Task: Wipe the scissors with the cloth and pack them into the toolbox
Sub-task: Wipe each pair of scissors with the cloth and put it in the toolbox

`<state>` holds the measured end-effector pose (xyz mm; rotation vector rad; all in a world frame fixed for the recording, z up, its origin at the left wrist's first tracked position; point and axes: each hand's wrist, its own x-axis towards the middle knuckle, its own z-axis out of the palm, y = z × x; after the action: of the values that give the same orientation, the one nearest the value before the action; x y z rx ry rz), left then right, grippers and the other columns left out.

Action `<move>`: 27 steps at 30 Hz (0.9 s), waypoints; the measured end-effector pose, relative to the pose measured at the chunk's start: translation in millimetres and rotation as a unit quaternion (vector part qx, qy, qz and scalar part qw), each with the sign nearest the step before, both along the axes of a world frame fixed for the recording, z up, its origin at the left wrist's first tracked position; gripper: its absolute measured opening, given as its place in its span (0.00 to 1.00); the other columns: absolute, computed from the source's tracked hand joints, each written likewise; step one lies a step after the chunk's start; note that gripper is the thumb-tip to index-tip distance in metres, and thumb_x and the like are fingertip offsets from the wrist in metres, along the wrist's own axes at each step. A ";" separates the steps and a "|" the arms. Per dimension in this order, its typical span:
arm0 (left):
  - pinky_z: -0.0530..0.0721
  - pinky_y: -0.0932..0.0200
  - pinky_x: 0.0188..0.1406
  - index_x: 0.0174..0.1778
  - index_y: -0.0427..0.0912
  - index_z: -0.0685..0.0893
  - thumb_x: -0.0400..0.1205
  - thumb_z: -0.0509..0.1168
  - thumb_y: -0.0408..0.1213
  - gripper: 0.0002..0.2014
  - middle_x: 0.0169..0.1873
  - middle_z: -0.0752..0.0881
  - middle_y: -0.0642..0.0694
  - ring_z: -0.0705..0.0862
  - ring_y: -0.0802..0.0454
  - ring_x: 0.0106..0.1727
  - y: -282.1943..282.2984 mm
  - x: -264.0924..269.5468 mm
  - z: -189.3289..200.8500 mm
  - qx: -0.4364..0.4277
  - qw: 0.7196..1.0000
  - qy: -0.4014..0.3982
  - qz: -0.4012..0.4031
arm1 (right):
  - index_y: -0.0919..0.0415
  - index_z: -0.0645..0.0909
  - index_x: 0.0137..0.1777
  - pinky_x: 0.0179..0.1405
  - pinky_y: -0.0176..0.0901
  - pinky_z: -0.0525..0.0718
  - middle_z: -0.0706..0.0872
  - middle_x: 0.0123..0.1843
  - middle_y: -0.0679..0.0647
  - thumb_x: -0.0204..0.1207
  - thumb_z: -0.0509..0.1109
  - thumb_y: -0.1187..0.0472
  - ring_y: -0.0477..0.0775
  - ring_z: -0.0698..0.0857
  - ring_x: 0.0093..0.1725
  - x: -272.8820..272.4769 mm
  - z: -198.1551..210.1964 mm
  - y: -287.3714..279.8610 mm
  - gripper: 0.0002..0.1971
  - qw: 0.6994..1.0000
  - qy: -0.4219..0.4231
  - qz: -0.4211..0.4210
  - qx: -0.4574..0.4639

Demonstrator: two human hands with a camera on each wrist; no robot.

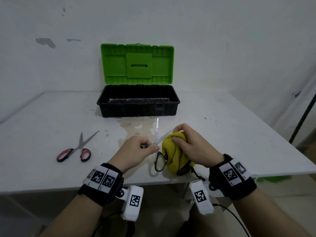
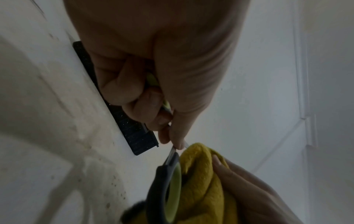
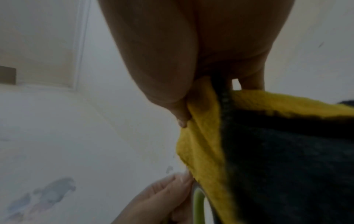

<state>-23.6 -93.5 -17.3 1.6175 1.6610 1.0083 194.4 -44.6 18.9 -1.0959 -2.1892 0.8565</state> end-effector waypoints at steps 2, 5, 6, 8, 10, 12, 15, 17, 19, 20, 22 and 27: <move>0.76 0.56 0.33 0.35 0.44 0.87 0.78 0.75 0.52 0.15 0.23 0.78 0.56 0.74 0.61 0.25 -0.3 2.2 -3.6 -0.007 1.000 -0.005 -0.002 | 0.49 0.73 0.53 0.39 0.43 0.82 0.85 0.42 0.48 0.81 0.67 0.52 0.44 0.82 0.38 -5.2 -4.4 0.0 0.06 1.000 0.011 0.001 0.005; 0.74 0.51 0.34 0.33 0.46 0.86 0.78 0.75 0.51 0.14 0.23 0.77 0.54 0.74 0.57 0.26 -1.1 5.5 -8.9 -0.012 1.000 -0.024 -0.005 | 0.50 0.78 0.50 0.48 0.45 0.84 0.85 0.45 0.45 0.77 0.71 0.53 0.44 0.84 0.46 -10.3 -8.0 -0.6 0.06 0.998 0.018 -0.012 0.057; 0.74 0.51 0.33 0.33 0.46 0.86 0.78 0.75 0.51 0.14 0.23 0.77 0.53 0.73 0.56 0.26 -1.6 7.3 -10.0 -0.014 0.999 -0.032 -0.004 | 0.50 0.78 0.50 0.48 0.42 0.83 0.84 0.46 0.44 0.76 0.72 0.54 0.43 0.83 0.46 -11.9 -8.4 -1.6 0.07 0.997 0.023 -0.022 0.073; 0.73 0.52 0.32 0.34 0.45 0.86 0.78 0.74 0.51 0.14 0.23 0.77 0.53 0.73 0.56 0.26 -3.1 11.8 -11.7 -0.011 0.999 -0.044 -0.003 | 0.49 0.76 0.53 0.43 0.34 0.81 0.83 0.45 0.45 0.75 0.74 0.55 0.42 0.82 0.43 -15.0 -10.1 -4.3 0.11 0.994 0.022 -0.046 0.099; 0.73 0.54 0.32 0.35 0.44 0.88 0.79 0.73 0.50 0.14 0.24 0.77 0.53 0.73 0.57 0.26 -4.9 18.2 -12.5 0.004 0.998 -0.058 -0.002 | 0.49 0.79 0.52 0.42 0.27 0.75 0.82 0.47 0.45 0.74 0.76 0.55 0.43 0.80 0.43 -17.0 -12.7 -5.3 0.11 0.986 0.008 -0.074 0.150; 0.74 0.53 0.33 0.36 0.44 0.88 0.80 0.73 0.51 0.14 0.25 0.78 0.52 0.74 0.56 0.27 -5.6 24.9 -13.6 0.021 0.997 -0.073 0.006 | 0.51 0.86 0.50 0.45 0.21 0.71 0.79 0.51 0.45 0.73 0.77 0.55 0.42 0.78 0.47 -16.7 -14.7 -5.5 0.07 0.978 0.002 -0.101 0.183; 0.75 0.53 0.33 0.38 0.46 0.89 0.80 0.71 0.53 0.14 0.26 0.79 0.54 0.74 0.56 0.28 -4.6 32.7 -13.2 0.032 0.994 -0.098 0.020 | 0.51 0.89 0.54 0.50 0.20 0.71 0.78 0.54 0.45 0.73 0.75 0.48 0.40 0.77 0.51 -12.2 -14.9 -9.0 0.12 0.976 0.001 -0.098 0.194; 0.73 0.55 0.30 0.39 0.47 0.89 0.82 0.70 0.53 0.14 0.25 0.79 0.54 0.73 0.57 0.26 -3.4 35.4 -11.2 0.037 0.992 -0.122 0.022 | 0.48 0.86 0.60 0.53 0.22 0.72 0.77 0.56 0.46 0.74 0.73 0.43 0.41 0.77 0.53 -8.2 -13.3 -14.7 0.18 0.980 -0.019 -0.071 0.186; 0.71 0.57 0.27 0.39 0.47 0.90 0.84 0.69 0.49 0.12 0.25 0.79 0.53 0.72 0.58 0.24 -2.2 37.8 -7.7 0.043 0.988 -0.147 0.015 | 0.46 0.82 0.67 0.54 0.22 0.72 0.77 0.59 0.46 0.75 0.71 0.42 0.41 0.76 0.55 -5.4 -11.8 -17.5 0.21 0.983 -0.041 -0.049 0.172; 0.70 0.58 0.26 0.39 0.46 0.90 0.84 0.68 0.47 0.12 0.25 0.79 0.53 0.71 0.58 0.23 -1.7 39.1 -5.8 0.044 0.987 -0.152 0.011 | 0.46 0.81 0.68 0.54 0.20 0.72 0.78 0.59 0.45 0.76 0.71 0.44 0.41 0.77 0.55 -4.6 -11.1 -17.9 0.21 0.984 -0.037 -0.047 0.170; 0.70 0.59 0.26 0.40 0.43 0.89 0.85 0.68 0.46 0.12 0.25 0.78 0.53 0.71 0.58 0.22 -1.3 40.8 -3.3 0.044 0.987 -0.155 0.002 | 0.48 0.83 0.67 0.54 0.22 0.74 0.83 0.57 0.46 0.77 0.73 0.50 0.42 0.80 0.54 -4.5 -10.2 -16.9 0.18 0.980 -0.011 -0.056 0.190; 0.75 0.55 0.33 0.36 0.50 0.88 0.83 0.69 0.51 0.12 0.27 0.82 0.54 0.75 0.60 0.26 -0.6 36.9 -3.0 0.052 0.994 -0.096 0.006 | 0.54 0.84 0.63 0.55 0.23 0.76 0.89 0.55 0.47 0.77 0.73 0.59 0.42 0.85 0.53 -2.3 -10.9 -15.4 0.14 0.965 0.022 -0.079 0.251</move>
<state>13.3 -94.0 -20.3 1.5243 1.5121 1.2350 192.2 -60.0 8.0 -0.9625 -2.0832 0.2276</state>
